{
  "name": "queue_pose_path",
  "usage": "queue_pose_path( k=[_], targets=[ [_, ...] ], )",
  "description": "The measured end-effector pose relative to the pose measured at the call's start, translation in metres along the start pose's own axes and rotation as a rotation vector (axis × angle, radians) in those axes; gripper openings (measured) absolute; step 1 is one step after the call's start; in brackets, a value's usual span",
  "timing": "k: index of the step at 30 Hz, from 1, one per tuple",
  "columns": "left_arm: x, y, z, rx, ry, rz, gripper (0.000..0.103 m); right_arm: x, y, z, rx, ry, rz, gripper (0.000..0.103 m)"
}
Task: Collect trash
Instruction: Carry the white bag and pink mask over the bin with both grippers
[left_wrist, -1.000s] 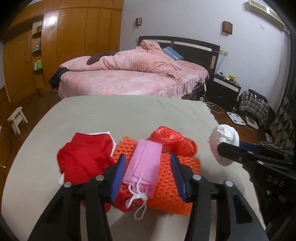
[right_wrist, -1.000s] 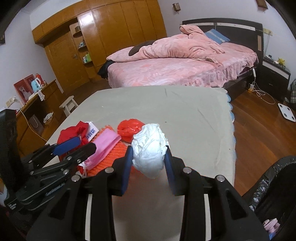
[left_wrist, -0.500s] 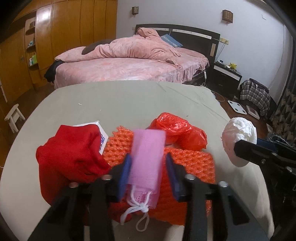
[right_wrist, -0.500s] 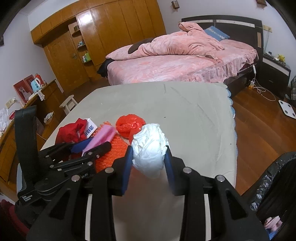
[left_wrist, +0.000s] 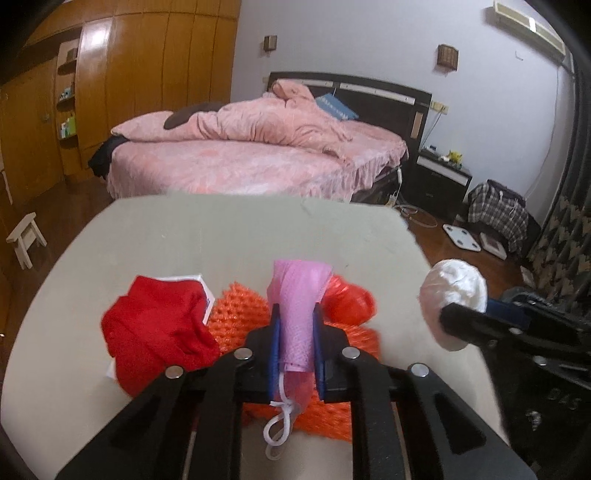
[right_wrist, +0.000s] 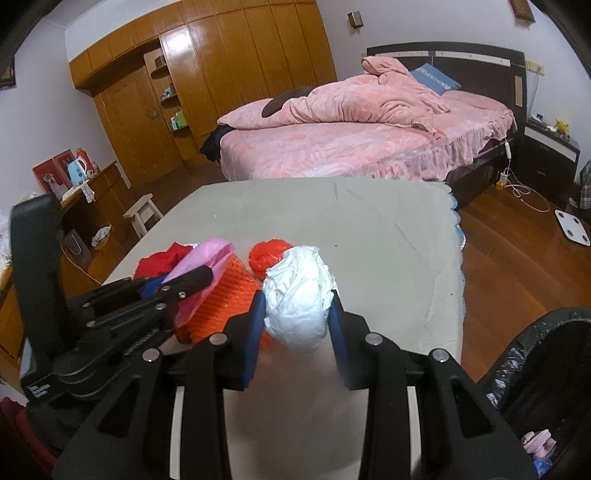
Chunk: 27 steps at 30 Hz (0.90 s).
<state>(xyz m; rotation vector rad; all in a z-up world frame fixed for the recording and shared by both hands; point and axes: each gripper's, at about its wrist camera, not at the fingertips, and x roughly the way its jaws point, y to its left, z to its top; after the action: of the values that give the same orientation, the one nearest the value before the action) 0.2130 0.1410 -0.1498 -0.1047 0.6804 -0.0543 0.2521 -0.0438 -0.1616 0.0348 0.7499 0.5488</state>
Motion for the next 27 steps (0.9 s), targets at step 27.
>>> queue_pose_path(
  k=[27],
  targets=[
    [-0.104,-0.075,-0.005,0.044,-0.068,-0.056,0.015,-0.134,-0.015,-0.025,-0.005,-0.103,-0.045,0.033]
  ],
)
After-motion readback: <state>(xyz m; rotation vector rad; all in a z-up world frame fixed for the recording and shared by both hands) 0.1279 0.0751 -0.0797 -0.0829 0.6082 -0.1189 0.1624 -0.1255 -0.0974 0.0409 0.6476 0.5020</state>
